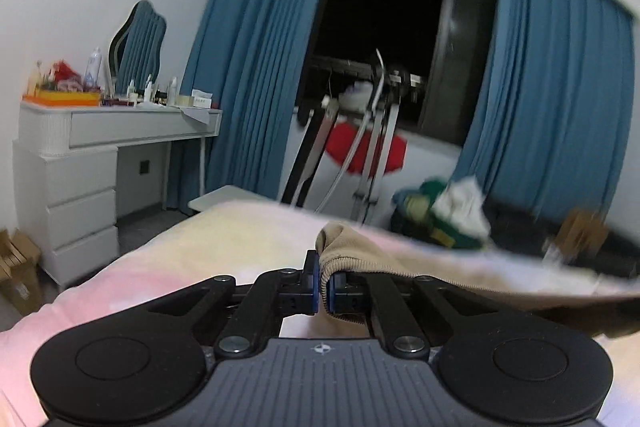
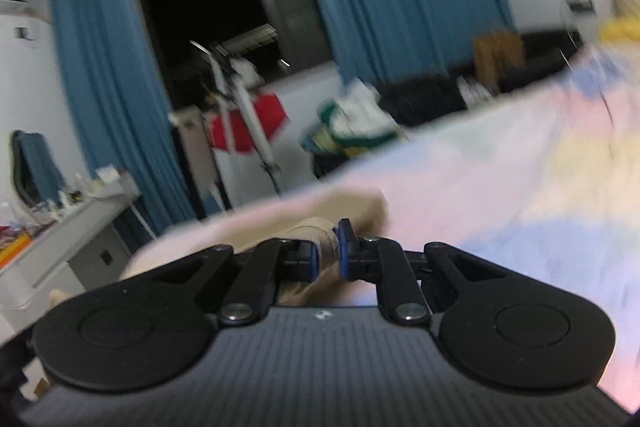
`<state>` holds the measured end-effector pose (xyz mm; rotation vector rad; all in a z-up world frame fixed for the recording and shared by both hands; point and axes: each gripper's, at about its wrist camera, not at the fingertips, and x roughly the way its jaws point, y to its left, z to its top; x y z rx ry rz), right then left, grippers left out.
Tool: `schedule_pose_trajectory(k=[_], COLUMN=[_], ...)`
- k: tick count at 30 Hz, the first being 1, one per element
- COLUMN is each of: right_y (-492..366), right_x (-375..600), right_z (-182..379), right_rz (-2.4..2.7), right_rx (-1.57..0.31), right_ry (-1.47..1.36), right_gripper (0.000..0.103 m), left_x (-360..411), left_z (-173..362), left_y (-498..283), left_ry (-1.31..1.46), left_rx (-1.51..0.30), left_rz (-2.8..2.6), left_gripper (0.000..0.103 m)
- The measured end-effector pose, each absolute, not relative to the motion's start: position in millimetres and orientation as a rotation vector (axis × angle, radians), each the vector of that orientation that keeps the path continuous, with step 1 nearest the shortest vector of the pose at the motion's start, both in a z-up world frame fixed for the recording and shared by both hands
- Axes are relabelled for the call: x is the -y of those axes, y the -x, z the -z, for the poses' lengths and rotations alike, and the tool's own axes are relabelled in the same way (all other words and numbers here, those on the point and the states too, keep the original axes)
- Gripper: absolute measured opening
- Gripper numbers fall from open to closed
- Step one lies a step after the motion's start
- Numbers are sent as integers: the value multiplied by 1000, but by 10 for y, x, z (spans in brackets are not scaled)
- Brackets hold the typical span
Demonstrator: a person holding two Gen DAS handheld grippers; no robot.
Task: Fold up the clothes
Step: 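Lift the T-shirt high with both grippers to shake it out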
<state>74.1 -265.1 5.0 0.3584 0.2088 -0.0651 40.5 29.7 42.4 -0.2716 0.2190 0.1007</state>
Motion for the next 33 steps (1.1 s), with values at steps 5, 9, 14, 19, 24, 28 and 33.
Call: schedule_pose_trajectory(k=[5, 9, 14, 19, 24, 28, 33], right_y=[-580, -369, 53, 581, 889, 865, 412], right_x=[2765, 2901, 3046, 3038, 3100, 3023, 2907], right_z=[-1086, -1885, -2763, -3398, -3762, -3825, -3598], right_rz=[-1, -34, -85, -117, -184, -180, -163], right_rx=[-53, 66, 163, 247, 234, 222, 156], right_ry=[-329, -328, -312, -254, -271, -222, -221], right_gripper=[13, 13, 13, 13, 13, 14, 13], left_x=[-258, -138, -53, -14, -41, -67, -87], left_z=[-1485, -2374, -3268, -3880, -4203, -4236, -3965], left_y=[-123, 134, 448, 846, 1138, 1164, 814], left_ry=[240, 178, 136, 128, 124, 116, 103], left_rx=[-43, 102, 237, 321, 353, 348, 277], left_rz=[-42, -16, -11, -11, -26, -46, -83], left_gripper=[3, 3, 4, 4, 4, 4, 5])
